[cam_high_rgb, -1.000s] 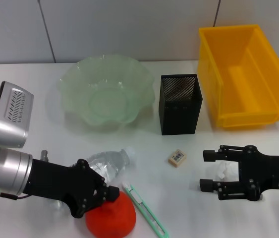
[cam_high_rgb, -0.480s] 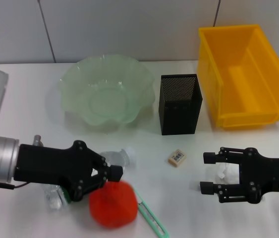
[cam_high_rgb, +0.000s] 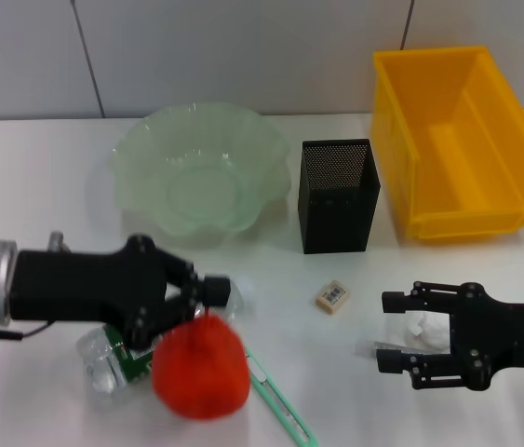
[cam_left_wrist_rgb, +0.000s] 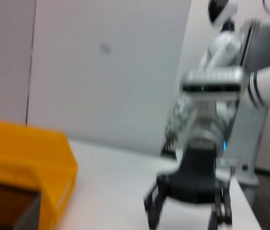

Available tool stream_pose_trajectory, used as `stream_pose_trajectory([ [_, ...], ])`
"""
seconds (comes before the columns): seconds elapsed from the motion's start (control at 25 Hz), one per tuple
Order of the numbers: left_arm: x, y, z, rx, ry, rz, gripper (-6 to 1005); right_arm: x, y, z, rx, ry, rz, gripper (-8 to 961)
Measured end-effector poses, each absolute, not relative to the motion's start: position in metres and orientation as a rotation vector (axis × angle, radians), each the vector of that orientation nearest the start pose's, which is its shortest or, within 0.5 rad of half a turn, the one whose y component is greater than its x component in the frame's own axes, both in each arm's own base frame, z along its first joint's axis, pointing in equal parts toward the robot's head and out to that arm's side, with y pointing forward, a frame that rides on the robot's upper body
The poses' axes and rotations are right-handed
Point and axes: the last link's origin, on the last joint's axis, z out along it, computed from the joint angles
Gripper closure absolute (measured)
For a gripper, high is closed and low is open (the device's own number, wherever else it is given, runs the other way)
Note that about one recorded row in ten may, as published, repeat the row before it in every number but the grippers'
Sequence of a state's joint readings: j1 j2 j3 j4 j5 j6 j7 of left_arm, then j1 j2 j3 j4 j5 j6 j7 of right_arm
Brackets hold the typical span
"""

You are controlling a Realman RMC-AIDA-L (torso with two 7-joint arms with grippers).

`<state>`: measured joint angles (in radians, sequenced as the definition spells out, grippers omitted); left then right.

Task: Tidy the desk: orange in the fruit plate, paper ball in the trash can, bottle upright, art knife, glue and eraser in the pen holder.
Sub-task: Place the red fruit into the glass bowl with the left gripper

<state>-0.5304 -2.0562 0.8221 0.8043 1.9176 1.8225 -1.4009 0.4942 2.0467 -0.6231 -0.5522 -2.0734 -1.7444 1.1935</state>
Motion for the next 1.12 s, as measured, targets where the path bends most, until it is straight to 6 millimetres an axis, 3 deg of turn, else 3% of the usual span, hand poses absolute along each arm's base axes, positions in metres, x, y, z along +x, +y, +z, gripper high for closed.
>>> stream_pose_trajectory([
  [0.4,-0.208,0.320,0.037,-2.872,-0.260,-0.980,1000,0.276,0.285,-0.002,-2.875,0.495,0.819,168],
  [0.44,-0.204,0.330,0.044,-2.779,-0.228,-1.019,1000,0.277,0.284,-0.002,-2.874,0.496,0.820,169],
  [0.6,-0.202,0.336,0.046,-2.735,-0.222,-1.035,999,0.278,0.281,-0.003,-2.870,0.492,0.825,168],
  [0.64,-0.198,0.345,0.046,-2.647,-0.227,-1.079,999,0.278,0.281,-0.003,-2.868,0.493,0.827,168],
  [0.8,-0.199,0.357,0.046,-2.545,-0.265,-1.112,999,0.277,0.281,-0.005,-2.871,0.494,0.834,168],
  [0.88,-0.204,0.369,0.039,-2.443,-0.297,-1.118,999,0.277,0.281,-0.005,-2.872,0.494,0.838,168],
  [1.12,-0.199,0.391,0.021,-2.371,-0.299,-1.065,999,0.274,0.282,-0.006,-2.871,0.487,0.847,169],
])
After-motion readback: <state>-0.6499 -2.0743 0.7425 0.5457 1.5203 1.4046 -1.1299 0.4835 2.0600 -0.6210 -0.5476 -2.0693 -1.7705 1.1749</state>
